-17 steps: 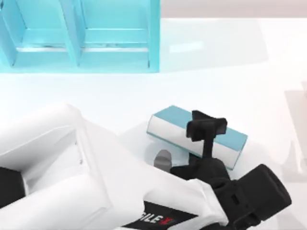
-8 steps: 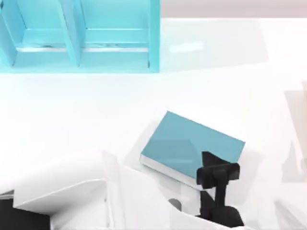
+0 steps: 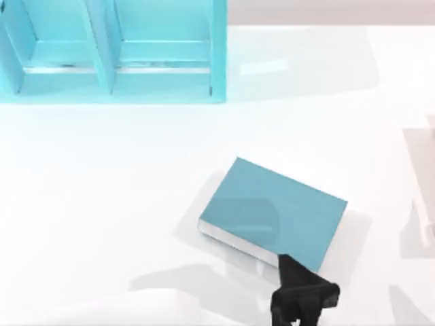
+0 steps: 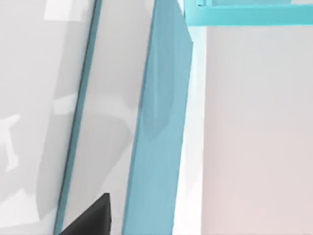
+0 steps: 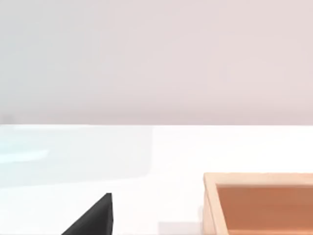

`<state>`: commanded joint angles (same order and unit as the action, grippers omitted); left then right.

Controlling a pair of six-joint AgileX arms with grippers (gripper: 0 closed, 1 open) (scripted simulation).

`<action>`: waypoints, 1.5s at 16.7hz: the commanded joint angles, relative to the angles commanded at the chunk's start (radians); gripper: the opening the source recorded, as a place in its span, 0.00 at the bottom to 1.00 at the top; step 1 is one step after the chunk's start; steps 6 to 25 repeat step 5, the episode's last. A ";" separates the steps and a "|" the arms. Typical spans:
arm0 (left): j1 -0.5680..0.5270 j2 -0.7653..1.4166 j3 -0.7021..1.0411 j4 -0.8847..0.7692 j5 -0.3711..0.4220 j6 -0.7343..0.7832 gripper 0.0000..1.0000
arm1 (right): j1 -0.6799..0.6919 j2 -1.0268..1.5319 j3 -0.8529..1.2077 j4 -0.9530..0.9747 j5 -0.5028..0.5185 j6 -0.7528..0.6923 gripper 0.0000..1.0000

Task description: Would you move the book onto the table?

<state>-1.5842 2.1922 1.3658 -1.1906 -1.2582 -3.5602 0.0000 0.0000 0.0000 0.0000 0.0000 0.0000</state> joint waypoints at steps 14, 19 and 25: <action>-0.027 0.005 0.016 -0.097 -0.001 -0.091 1.00 | 0.000 0.000 0.000 0.000 0.000 0.000 1.00; -0.027 0.005 0.016 -0.097 -0.001 -0.091 1.00 | 0.000 0.000 0.000 0.000 0.000 0.000 1.00; -0.027 0.005 0.016 -0.097 -0.001 -0.091 1.00 | 0.000 0.000 0.000 0.000 0.000 0.000 1.00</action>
